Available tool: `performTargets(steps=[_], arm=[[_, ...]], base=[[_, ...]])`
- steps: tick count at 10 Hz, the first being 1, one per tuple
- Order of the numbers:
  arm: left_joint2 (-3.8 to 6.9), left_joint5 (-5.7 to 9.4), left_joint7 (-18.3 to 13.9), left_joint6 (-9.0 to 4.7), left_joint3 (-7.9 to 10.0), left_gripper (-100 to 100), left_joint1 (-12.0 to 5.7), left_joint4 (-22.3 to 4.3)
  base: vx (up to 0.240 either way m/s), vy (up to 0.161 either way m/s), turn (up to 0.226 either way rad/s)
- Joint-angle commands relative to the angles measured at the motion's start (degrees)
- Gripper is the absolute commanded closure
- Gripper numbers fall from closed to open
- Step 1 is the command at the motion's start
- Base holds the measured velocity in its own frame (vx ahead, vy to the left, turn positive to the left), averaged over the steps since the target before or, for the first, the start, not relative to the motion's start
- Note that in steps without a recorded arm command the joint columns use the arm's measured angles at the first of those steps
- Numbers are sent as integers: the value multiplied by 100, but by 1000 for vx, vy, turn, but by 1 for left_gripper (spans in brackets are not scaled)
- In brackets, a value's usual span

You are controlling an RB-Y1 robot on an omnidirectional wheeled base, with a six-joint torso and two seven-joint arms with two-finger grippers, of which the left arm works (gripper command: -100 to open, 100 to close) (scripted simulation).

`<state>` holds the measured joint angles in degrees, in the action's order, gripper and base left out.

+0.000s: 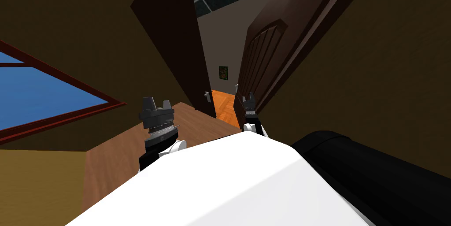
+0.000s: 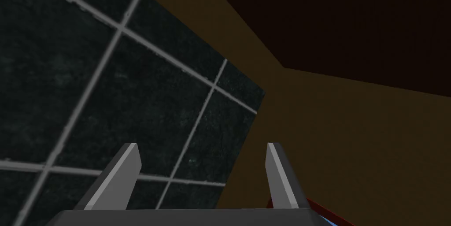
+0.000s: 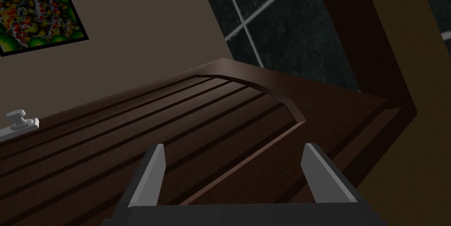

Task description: Push the door open

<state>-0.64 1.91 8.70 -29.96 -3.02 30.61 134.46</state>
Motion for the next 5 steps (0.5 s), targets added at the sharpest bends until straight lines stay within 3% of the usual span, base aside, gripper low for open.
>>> performTargets(steps=[1, 5], arm=[[67, -5, -40, 57, -61, -100, -99, -212], [177, -14, -121, 172, -186, -100, -300, -646]], base=[[92, 61, -103], [58, 104, -82]])
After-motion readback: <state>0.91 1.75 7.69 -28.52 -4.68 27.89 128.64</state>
